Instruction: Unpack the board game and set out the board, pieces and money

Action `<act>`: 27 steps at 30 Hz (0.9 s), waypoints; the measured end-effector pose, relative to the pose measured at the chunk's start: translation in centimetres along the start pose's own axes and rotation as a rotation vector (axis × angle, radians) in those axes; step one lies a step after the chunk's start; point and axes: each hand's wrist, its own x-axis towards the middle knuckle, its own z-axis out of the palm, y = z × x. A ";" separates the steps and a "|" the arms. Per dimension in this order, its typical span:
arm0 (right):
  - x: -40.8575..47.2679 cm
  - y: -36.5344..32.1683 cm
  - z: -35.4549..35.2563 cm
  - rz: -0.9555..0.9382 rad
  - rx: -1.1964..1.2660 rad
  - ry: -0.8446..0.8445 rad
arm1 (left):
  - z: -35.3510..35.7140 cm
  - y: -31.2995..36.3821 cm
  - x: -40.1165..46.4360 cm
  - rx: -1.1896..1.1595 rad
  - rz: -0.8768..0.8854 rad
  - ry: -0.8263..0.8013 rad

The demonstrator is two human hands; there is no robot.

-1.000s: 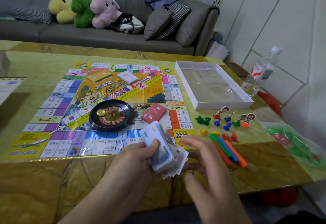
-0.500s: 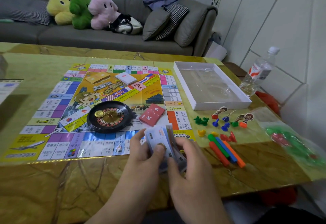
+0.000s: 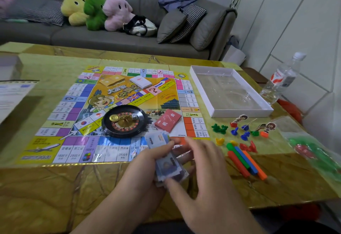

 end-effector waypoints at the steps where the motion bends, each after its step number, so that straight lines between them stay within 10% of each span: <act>1: 0.1 0.1 -0.7 -0.015 -0.050 -0.044 | 0.0 0.1 0.0 0.022 -0.010 0.001; 8: 1.4 0.5 -2.1 -0.078 -0.176 -0.252 | 0.4 -1.2 -0.5 0.375 -0.010 -0.039; 27: 1.4 0.4 -1.9 -0.115 -0.171 -0.214 | 1.4 -1.3 -1.1 0.339 0.009 0.075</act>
